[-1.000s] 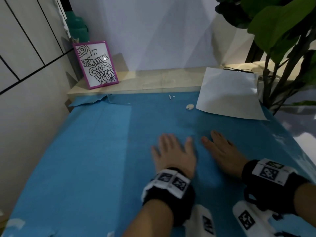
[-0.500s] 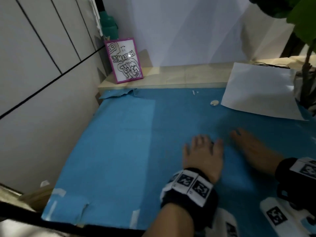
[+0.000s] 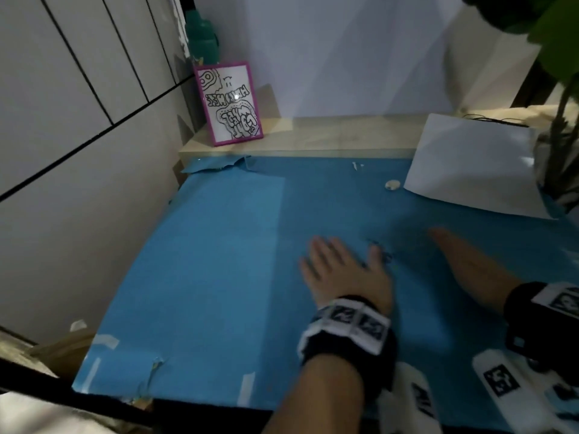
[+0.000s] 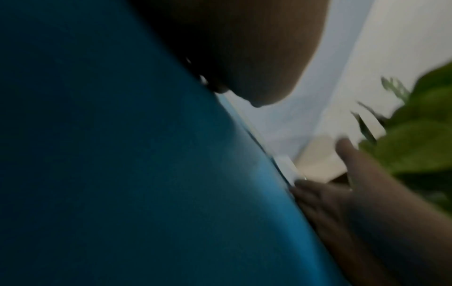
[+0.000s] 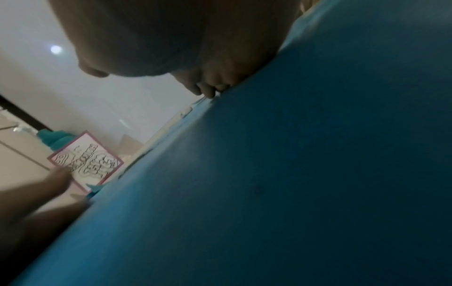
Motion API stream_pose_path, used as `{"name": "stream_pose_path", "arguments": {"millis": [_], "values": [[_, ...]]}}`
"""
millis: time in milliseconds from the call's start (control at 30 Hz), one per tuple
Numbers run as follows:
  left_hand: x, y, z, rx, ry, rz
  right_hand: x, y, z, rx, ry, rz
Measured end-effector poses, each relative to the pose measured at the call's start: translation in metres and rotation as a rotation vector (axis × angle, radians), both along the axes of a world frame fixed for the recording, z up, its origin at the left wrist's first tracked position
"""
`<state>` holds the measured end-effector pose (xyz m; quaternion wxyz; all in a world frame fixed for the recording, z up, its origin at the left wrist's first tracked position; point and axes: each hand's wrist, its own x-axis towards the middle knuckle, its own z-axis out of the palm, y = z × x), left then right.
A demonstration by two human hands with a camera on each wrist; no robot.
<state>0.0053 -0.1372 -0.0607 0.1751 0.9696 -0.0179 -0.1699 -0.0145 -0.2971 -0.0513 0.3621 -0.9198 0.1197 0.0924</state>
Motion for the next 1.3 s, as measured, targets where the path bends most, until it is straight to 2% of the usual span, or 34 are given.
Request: {"name": "stream_pose_path", "arguments": {"millis": [67, 133, 167, 233, 300, 367, 433, 500, 567, 633, 667, 733, 800, 833, 867, 967, 1000, 1067, 1133, 1200, 1300], "values": [[-0.003, -0.041, 0.007, -0.154, 0.038, -0.351, -0.014, -0.01, 0.01, 0.048, -0.005, 0.002], [0.001, -0.047, 0.013, -0.249, -0.031, -0.57, -0.035, -0.031, 0.007, -0.052, -0.014, -0.033], [0.01, -0.04, 0.011, -0.25, -0.154, -0.558, -0.046, -0.041, 0.005, -0.145, 0.006, -0.062], [0.039, -0.018, 0.009, -0.169, -0.282, -0.32, -0.065, -0.056, -0.005, -0.345, 0.122, -0.07], [0.064, -0.001, 0.009, -0.046, -0.204, -0.055, -0.077, -0.06, -0.013, -0.394, 0.179, -0.027], [0.075, -0.005, 0.013, -0.03, -0.066, 0.058, -0.079, -0.059, -0.018, -0.414, 0.14, -0.014], [0.076, -0.026, 0.008, -0.012, 0.004, -0.026, -0.078, -0.061, -0.019, -0.424, 0.133, -0.016], [0.06, -0.051, 0.003, -0.038, 0.047, -0.243, -0.079, -0.06, -0.016, -0.42, 0.138, -0.024], [0.038, -0.07, 0.013, -0.211, 0.152, -0.474, -0.08, -0.059, -0.013, -0.416, 0.148, -0.015], [0.032, -0.072, 0.027, -0.376, 0.227, -0.439, -0.08, -0.058, -0.011, -0.43, 0.147, -0.002], [0.042, -0.072, 0.03, -0.382, 0.175, -0.386, -0.081, -0.058, -0.01, -0.438, 0.144, -0.002], [0.073, -0.067, 0.022, -0.217, 0.01, -0.297, -0.081, -0.057, -0.011, -0.436, 0.134, -0.009], [0.091, -0.06, 0.014, -0.043, 0.01, -0.206, -0.081, -0.056, -0.012, -0.435, 0.124, -0.003], [0.09, -0.062, 0.011, 0.027, 0.041, -0.239, -0.081, -0.056, -0.012, -0.436, 0.124, 0.002], [0.082, -0.066, 0.01, 0.047, 0.076, -0.34, -0.081, -0.056, -0.011, -0.438, 0.125, 0.004], [0.043, -0.078, 0.024, -0.102, 0.245, -0.652, -0.081, -0.055, -0.01, -0.441, 0.134, 0.002], [0.04, -0.079, 0.035, -0.165, 0.29, -0.655, -0.081, -0.055, -0.01, -0.446, 0.135, 0.004], [0.069, -0.085, 0.037, -0.178, 0.18, -0.594, -0.081, -0.055, -0.011, -0.453, 0.133, 0.001], [0.103, -0.087, 0.031, -0.026, 0.068, -0.497, -0.082, -0.055, -0.012, -0.451, 0.132, 0.001], [0.12, -0.088, 0.024, 0.149, 0.055, -0.439, -0.082, -0.056, -0.013, -0.45, 0.131, 0.0], [0.12, -0.106, 0.009, 0.161, 0.074, -0.433, -0.082, -0.056, -0.014, -0.443, 0.122, -0.006]]}}
